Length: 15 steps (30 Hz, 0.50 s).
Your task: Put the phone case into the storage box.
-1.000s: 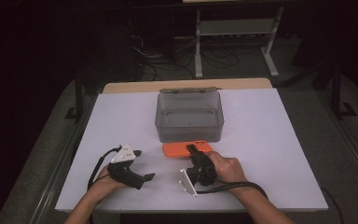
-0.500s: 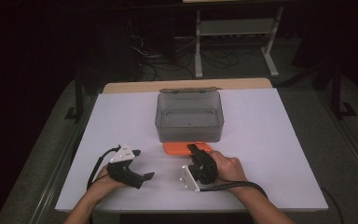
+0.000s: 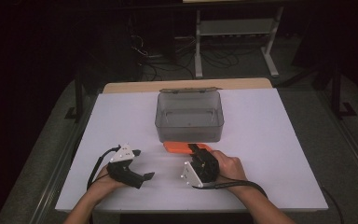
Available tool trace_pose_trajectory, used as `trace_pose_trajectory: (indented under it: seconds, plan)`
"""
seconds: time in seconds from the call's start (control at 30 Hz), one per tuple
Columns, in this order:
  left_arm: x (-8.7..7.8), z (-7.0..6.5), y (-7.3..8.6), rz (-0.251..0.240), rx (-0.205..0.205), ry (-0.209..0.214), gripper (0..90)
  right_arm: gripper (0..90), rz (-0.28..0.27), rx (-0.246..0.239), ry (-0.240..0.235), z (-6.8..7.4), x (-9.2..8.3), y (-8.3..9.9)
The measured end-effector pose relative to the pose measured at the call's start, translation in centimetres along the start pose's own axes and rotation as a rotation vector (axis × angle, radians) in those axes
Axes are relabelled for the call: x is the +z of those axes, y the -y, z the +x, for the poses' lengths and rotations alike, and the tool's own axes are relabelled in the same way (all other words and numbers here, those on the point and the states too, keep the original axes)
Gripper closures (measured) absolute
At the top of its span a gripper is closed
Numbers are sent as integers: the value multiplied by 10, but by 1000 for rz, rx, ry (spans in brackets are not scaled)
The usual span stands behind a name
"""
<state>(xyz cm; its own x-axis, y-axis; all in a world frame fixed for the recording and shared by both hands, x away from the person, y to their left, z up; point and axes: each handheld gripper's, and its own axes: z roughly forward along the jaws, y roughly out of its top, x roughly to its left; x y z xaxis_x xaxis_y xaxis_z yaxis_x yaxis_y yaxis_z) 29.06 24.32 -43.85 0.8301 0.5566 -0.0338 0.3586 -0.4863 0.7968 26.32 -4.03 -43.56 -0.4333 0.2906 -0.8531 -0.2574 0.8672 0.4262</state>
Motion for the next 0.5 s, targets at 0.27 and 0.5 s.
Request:
trace_pose_trajectory:
  seconds: [0.27,0.5]
  plan:
    - [0,0,0,0,-1,0,0,786,-3,59,-21,-5,0,2]
    - [0,0,0,0,-2,-1,0,786,-6,115,-46,-9,0,4]
